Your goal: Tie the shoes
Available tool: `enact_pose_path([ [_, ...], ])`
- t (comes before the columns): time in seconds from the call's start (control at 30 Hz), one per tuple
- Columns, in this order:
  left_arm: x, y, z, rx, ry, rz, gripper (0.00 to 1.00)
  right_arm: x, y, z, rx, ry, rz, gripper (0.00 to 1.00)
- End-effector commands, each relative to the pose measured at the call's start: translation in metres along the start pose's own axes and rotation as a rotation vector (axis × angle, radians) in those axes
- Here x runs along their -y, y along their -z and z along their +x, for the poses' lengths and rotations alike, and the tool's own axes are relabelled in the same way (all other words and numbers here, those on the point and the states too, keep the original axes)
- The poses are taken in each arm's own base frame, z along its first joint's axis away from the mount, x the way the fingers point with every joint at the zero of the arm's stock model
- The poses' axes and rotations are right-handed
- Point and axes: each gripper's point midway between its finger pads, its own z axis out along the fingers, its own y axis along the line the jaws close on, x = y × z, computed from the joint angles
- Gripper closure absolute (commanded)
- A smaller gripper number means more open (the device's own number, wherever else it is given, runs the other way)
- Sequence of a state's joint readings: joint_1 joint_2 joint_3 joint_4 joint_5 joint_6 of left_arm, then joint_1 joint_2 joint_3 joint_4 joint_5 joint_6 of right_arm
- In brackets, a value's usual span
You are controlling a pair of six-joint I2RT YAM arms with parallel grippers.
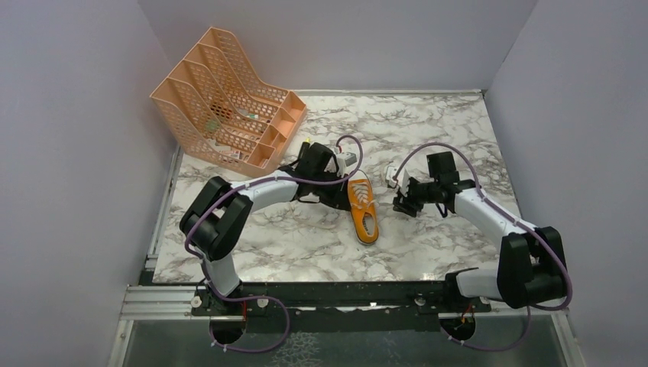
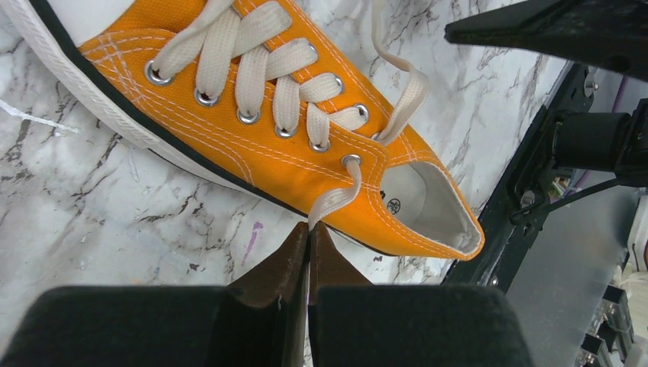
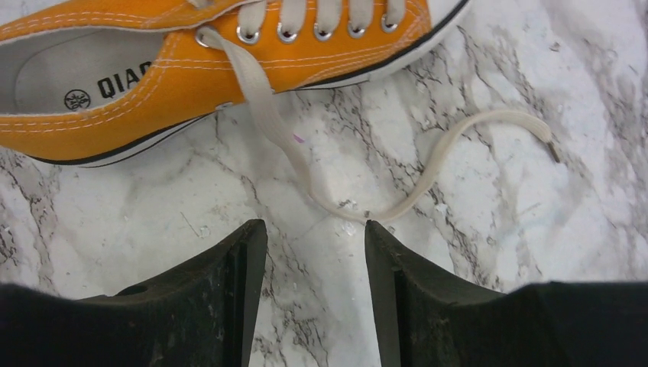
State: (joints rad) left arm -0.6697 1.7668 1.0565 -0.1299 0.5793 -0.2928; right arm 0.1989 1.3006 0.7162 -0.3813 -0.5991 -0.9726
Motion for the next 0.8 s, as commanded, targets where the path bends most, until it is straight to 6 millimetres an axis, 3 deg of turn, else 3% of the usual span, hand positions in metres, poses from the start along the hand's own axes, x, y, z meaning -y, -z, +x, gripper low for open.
enact_pose_path([
  [0.0, 0.004, 0.006, -0.005, 0.016, -0.022, 0.034, 0.96, -0.01, -0.014, -0.011, 0.107, 0.117, -0.081, 0.46],
  [0.27, 0.006, 0.009, -0.005, 0.018, -0.02, 0.048, 0.96, -0.007, -0.027, -0.007, 0.154, 0.162, -0.059, 0.53],
  [0.57, 0.015, 0.014, -0.02, 0.051, -0.06, 0.07, 1.0, 0.006, -0.036, -0.009, 0.165, 0.168, -0.016, 0.62],
  [0.67, 0.018, 0.021, -0.028, 0.079, -0.088, 0.059, 1.0, 0.003, -0.038, -0.009, 0.182, 0.166, -0.028, 0.66],
  [0.77, 0.021, 0.024, -0.033, 0.092, -0.102, 0.056, 1.0, -0.004, -0.038, -0.008, 0.192, 0.163, -0.051, 0.63],
])
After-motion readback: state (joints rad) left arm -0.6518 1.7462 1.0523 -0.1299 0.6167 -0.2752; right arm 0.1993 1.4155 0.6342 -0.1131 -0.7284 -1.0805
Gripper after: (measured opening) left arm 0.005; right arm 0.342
